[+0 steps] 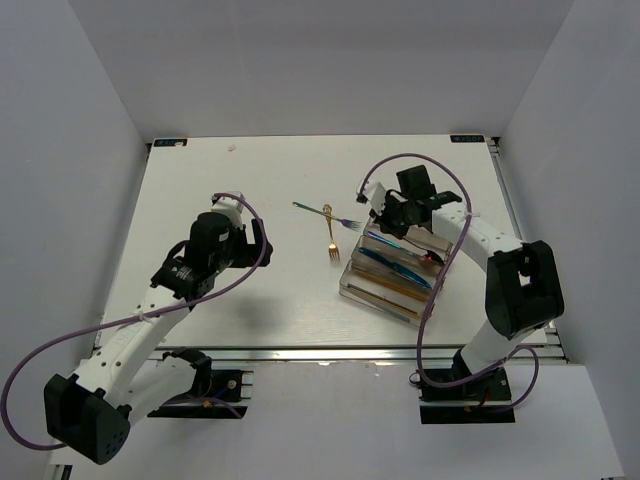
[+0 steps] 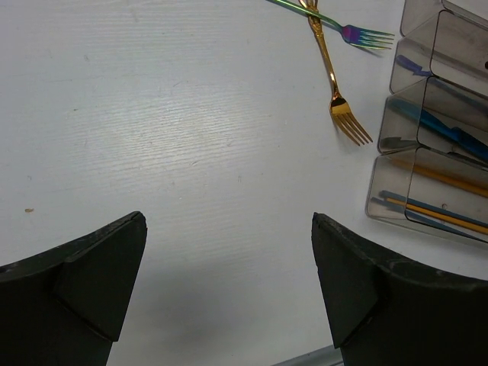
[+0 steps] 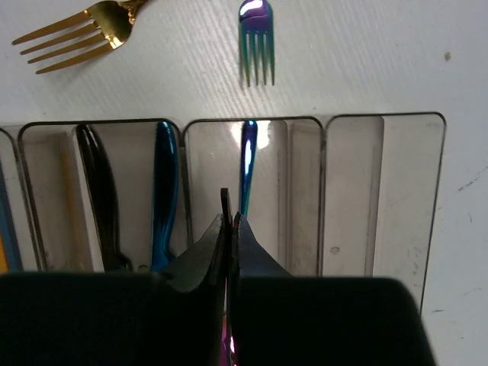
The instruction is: Sort the eating utensils into containers
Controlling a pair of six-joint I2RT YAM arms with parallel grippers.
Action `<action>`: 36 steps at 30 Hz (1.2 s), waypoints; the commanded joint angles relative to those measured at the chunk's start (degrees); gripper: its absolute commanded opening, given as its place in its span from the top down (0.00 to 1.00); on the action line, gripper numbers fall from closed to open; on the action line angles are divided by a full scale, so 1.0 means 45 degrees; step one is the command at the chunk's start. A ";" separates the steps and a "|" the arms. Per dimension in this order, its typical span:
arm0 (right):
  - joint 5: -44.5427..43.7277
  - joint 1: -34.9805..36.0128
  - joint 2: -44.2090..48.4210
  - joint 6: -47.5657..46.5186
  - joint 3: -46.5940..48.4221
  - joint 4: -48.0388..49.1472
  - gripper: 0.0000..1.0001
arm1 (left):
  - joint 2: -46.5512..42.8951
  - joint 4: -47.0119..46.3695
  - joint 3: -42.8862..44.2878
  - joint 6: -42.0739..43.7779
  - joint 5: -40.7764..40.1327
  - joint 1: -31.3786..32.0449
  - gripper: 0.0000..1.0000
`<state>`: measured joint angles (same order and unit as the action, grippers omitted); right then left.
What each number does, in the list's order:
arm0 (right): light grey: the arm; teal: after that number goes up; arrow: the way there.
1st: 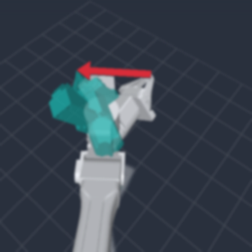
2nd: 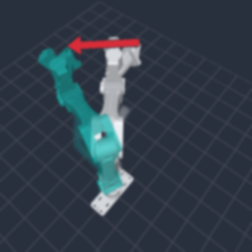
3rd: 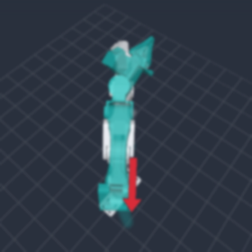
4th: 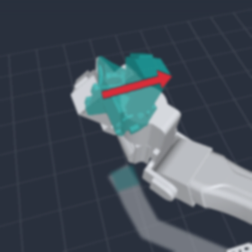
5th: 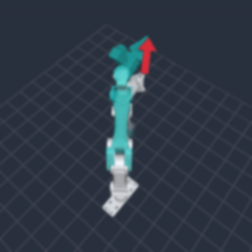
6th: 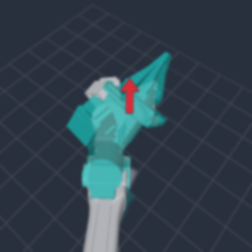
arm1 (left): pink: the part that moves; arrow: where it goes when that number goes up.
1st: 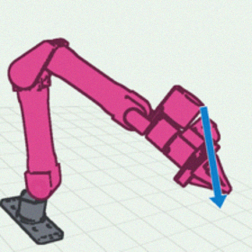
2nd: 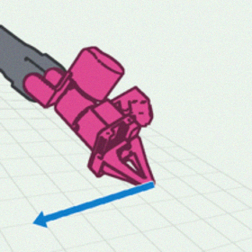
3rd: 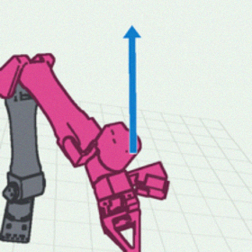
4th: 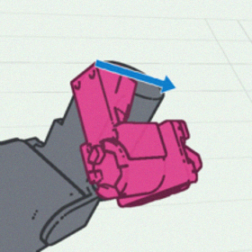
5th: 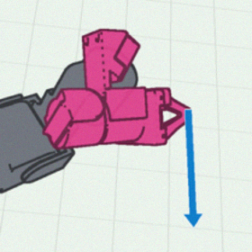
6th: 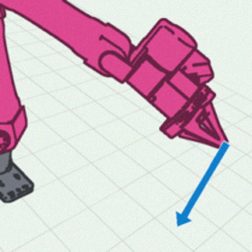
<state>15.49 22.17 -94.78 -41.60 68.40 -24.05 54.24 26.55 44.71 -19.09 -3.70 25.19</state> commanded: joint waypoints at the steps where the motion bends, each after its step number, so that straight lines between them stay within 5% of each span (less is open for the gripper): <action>1: 0.0289 0.0053 0.0984 -0.0657 -0.0335 0.0931 1.00 | -0.0217 -0.0059 0.0065 0.0161 -0.0017 -0.0051 0.02; 7: -0.0473 0.0034 0.0984 -0.0462 -0.0532 0.0502 0.93 | -0.0217 -0.0059 0.0006 0.0161 0.0003 -0.0051 0.02; 12: -0.0434 0.0033 0.1375 -0.0189 -0.0592 0.1009 0.64 | -0.0158 -0.0001 0.0006 0.0122 -0.0036 -0.0051 0.02; 13: -0.0472 0.0053 0.1375 -0.0130 -0.0514 0.1009 0.38 | -0.0158 0.0019 0.0006 0.0122 -0.0094 -0.0051 0.02; 18: -0.0610 0.0053 0.1512 0.0707 0.0189 0.1067 0.32 | -0.0217 0.0077 0.0026 0.0005 -0.0774 -0.0051 0.02; 19: -0.0377 0.0130 0.1647 0.1774 0.0558 0.1223 0.11 | -0.0217 0.0194 0.0084 -0.0073 -0.1146 -0.0051 0.02; 21: -0.0491 0.0384 0.1785 0.3125 0.0950 0.2116 0.11 | -0.0217 0.0428 0.0181 -0.0519 -0.2198 -0.0051 0.02; 24: -0.4280 0.1572 0.1884 0.6522 0.1497 0.3932 0.11 | -0.0217 0.1246 0.0396 -0.1320 -0.5590 -0.0051 0.02; 26: -0.5585 0.1887 0.1261 0.8402 0.2762 0.3494 0.11 | -0.0334 0.1444 0.0494 -0.1499 -0.6264 -0.0051 0.02; 29: -0.5126 0.2143 -0.0242 0.8580 0.4947 0.2181 0.11 | -0.0801 0.1309 0.0397 -0.1422 -0.6286 -0.0051 0.02; 31: -0.0702 0.1871 -0.1158 0.7690 0.5326 0.2238 0.11 | -0.0919 0.1191 0.0319 -0.1285 -0.6228 -0.0051 0.02; 33: -0.0124 0.1946 -0.1980 0.6540 0.6629 0.1620 0.13 | -0.0862 0.1171 0.0319 -0.1168 -0.6228 -0.0051 0.02; 36: -0.1171 0.2045 -0.4342 0.4855 1.0104 -0.1502 0.32 | -0.0530 0.1269 0.0377 -0.1109 -0.6150 -0.0051 0.02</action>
<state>8.86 31.46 -107.26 -13.23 104.57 -18.98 51.13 31.73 44.73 -24.25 -29.76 25.02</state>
